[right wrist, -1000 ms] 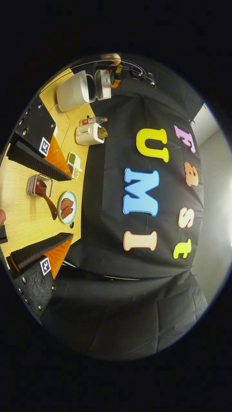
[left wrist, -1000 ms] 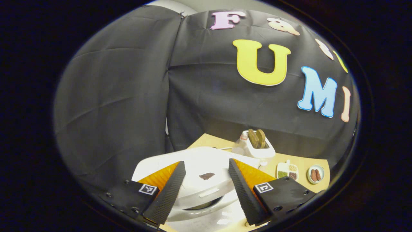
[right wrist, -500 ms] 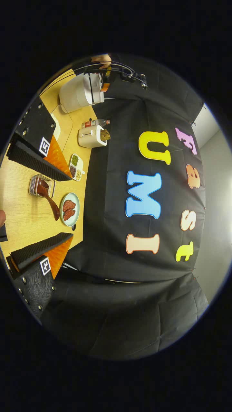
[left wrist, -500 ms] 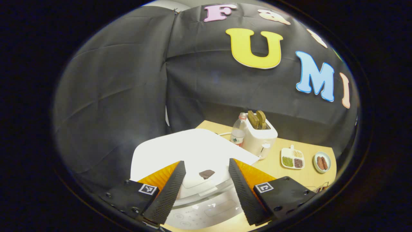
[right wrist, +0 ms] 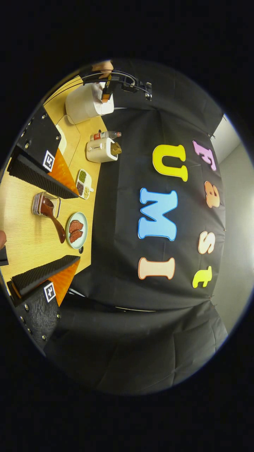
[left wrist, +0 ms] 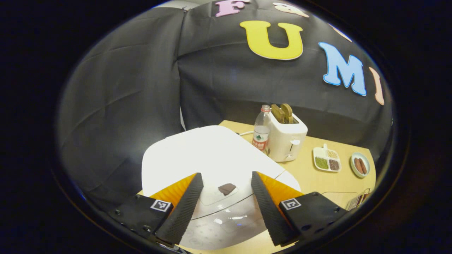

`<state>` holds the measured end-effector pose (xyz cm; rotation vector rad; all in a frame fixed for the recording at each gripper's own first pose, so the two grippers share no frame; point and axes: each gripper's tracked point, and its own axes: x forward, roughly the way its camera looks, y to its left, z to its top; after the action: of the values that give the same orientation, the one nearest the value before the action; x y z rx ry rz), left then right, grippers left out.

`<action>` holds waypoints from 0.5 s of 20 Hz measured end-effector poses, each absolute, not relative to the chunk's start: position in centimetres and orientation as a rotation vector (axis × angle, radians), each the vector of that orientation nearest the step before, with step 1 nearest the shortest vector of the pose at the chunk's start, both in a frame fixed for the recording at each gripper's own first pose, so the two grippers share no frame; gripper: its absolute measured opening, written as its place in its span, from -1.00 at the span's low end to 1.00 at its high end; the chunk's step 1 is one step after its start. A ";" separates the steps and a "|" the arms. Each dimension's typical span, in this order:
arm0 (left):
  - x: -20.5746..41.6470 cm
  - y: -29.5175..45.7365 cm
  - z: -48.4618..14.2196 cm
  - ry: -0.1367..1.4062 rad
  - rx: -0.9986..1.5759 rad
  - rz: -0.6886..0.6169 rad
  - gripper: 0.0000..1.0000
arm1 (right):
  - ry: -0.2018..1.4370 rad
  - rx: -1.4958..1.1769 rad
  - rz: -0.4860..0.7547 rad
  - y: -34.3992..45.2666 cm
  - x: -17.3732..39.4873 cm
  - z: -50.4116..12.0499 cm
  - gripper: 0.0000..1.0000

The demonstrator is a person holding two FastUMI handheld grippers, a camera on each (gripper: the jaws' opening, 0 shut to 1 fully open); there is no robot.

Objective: Close the left gripper, press the button to open the rice cooker; take a wooden spoon from the chopstick holder with the right hand, scoop a spoonful of rice and pour it into the rice cooker, then put the wooden spoon back into the chopstick holder.

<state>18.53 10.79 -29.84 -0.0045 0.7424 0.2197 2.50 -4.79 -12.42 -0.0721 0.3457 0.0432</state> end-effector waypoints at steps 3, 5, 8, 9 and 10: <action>18.6 10.7 -29.7 0.723 -0.014 0.212 0.93 | 0.345 -0.052 0.050 -4.1 2.6 -12.3 0.95; 19.1 10.5 -29.6 0.690 -0.035 0.198 0.92 | 0.338 -0.049 0.055 -3.5 2.7 -11.7 0.96; 18.9 8.9 -26.0 0.581 -0.016 0.132 0.96 | 0.301 -0.041 0.065 -2.6 3.1 -10.2 0.95; 18.4 8.2 -23.9 0.530 0.008 0.103 1.00 | 0.295 -0.037 0.071 -2.1 3.3 -9.7 0.95; 17.9 7.0 -21.5 0.482 0.024 0.067 0.99 | 0.287 -0.034 0.078 -1.7 3.3 -9.3 0.95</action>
<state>17.87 7.04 -21.53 0.0238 0.4817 0.0669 3.31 -1.74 -9.31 -0.0342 0.2872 0.0781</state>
